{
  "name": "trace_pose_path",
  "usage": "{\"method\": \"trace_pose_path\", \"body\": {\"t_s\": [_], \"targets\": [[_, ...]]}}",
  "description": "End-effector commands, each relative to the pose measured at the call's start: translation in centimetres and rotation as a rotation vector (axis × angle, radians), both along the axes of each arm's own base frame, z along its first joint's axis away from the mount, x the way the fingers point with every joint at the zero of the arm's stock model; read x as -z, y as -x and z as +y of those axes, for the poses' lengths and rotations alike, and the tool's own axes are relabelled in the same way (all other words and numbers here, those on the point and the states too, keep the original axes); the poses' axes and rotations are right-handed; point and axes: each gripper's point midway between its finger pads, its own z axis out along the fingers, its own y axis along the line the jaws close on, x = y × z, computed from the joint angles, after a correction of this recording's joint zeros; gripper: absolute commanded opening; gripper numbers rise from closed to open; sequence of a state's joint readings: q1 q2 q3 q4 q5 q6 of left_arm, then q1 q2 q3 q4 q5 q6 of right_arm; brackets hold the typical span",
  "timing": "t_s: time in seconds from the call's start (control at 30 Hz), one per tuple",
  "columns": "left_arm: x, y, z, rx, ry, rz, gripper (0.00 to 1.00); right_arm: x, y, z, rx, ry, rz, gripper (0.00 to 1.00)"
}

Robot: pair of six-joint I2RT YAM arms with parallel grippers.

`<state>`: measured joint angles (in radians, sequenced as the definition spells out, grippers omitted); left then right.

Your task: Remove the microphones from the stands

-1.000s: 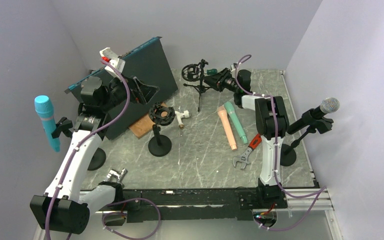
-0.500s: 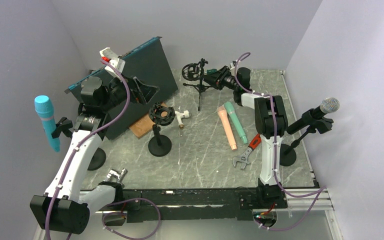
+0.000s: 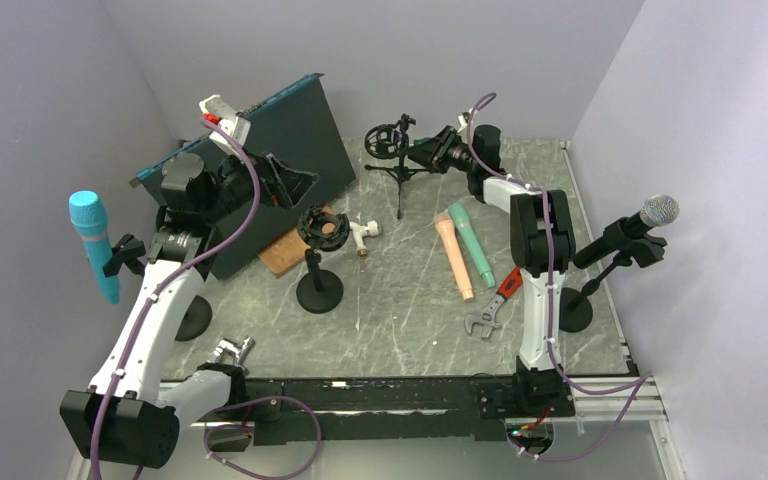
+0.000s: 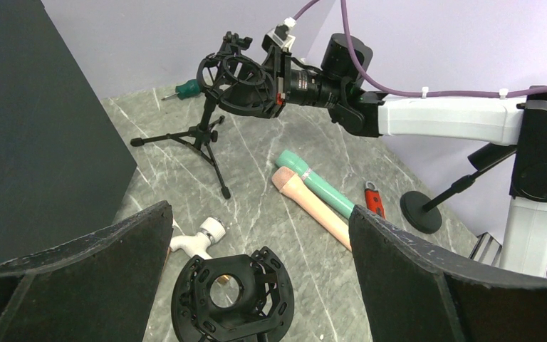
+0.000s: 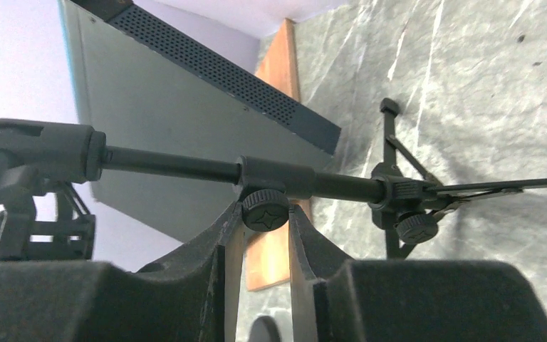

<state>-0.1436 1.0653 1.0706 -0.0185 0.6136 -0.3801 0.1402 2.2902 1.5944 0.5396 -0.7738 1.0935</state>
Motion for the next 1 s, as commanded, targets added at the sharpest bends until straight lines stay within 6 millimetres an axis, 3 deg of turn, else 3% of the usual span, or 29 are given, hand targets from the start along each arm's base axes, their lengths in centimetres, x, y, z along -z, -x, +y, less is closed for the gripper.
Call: {"method": "trace_pose_path", "body": {"t_s": [0.0,0.13,0.23,0.47,0.77,0.97], "targets": [[-1.0,0.0,-0.3,0.025,0.009,-0.048,0.96,2.6,0.1,-0.9,0.036,0.244,-0.094,0.00],[-0.9,0.0,-0.3,0.026,0.010,-0.045,0.96,3.0,0.7,-1.0,0.061,0.332,-0.271,0.00],[-0.9,-0.1,-0.3,0.021,0.007,-0.044,0.96,2.1,1.4,-0.5,0.055,0.319,-0.418,0.00],[-0.7,-0.2,-0.3,0.019,0.004,-0.042,0.96,0.9,0.3,0.0,0.044,0.507,-0.586,0.00],[-0.6,-0.3,-0.5,0.031,0.012,-0.034,0.96,-2.9,2.6,1.7,0.171,1.183,-0.963,0.00],[-0.5,-0.3,-0.5,0.032,0.013,-0.032,0.96,-4.1,3.5,1.0,0.291,1.403,-1.073,0.00]]}}
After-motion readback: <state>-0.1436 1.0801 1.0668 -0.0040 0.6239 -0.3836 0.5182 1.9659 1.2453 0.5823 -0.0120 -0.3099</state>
